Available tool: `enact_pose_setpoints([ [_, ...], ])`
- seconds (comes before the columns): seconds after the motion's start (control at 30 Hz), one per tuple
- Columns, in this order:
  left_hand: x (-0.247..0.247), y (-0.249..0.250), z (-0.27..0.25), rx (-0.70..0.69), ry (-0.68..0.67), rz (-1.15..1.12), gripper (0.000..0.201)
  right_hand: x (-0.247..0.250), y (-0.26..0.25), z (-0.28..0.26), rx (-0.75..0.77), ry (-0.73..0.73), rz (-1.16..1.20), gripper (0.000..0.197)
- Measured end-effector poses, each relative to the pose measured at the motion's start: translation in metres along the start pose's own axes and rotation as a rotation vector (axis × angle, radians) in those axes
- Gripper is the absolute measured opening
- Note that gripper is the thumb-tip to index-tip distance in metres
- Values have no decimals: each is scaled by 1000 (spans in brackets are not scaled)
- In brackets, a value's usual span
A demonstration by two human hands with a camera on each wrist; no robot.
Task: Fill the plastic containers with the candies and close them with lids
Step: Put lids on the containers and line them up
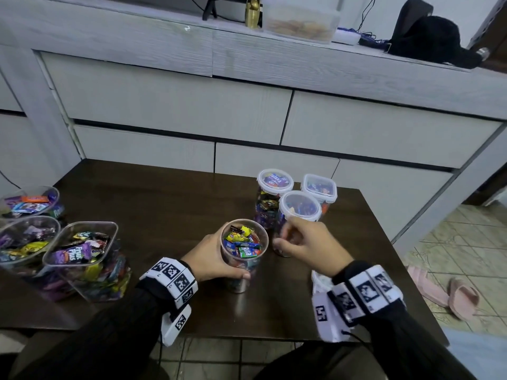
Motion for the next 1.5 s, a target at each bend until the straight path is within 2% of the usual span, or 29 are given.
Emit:
enact_pose_setpoints([
  [0.13, 4, -2, -2, 38, -9, -10, 88, 12, 88, -10, -264, -93, -364, 18],
  [0.17, 5, -3, -3, 47, -2, -18, 89, 11, 109, -13, -332, -103, -453, 25],
  [0.27, 5, -6, -5, 70, 8, -29, 89, -10, 164, -26, -549, -236, -545, 76],
  [0.33, 5, -6, -5, 82, 5, -36, 89, -28, 178, -32, -602, -302, -477, 95],
  [0.37, 5, -6, -5, 86, 4, -36, 89, -35, 181, -33, -605, -325, -461, 99],
  [0.43, 6, -6, -6, 93, 12, -34, 89, -46, 184, -36, -601, -347, -477, 99],
  [0.57, 6, -8, -6, 103, 19, -46, 89, -44, 183, -38, -608, -295, -503, 89],
  [0.73, 4, -10, -7, 116, 8, -58, 88, 15, 173, -45, -648, -153, -360, 88],
  [0.83, 3, -10, -7, 122, 8, -67, 87, 69, 145, -43, -580, -3, -302, 88],
  [0.93, 3, -10, -8, 129, 5, -71, 88, 97, 83, -28, -374, 90, -220, 85],
  [1.03, 3, -5, -7, 116, -4, -66, 88, 81, -1, -14, -71, 59, -73, 90],
  [1.13, 4, -3, -7, 84, 24, -71, 93, 19, -58, -5, 111, -109, -81, 88],
  [1.23, 6, 2, -7, 32, 56, -42, 92, -44, -76, 1, 138, -242, -215, 91],
  [1.3, 4, 4, -7, 16, 29, -6, 80, -65, -78, 5, 124, -257, -273, 89],
  [1.37, 3, 5, -6, 11, 12, 15, 73, -76, -76, 7, 126, -240, -349, 87],
  [1.5, 3, 3, -3, 11, 16, 28, 78, -77, -71, 5, 114, -214, -377, 82],
])
Point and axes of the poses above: each hand's wrist, its own z-axis towards the middle knuckle, its own x-axis out of the back of the hand, y = z × x, the point moved 10 cm from there along z, towards the middle knuckle, and after that the axes turned 11 degrees about -x, right-handed, at the moved point
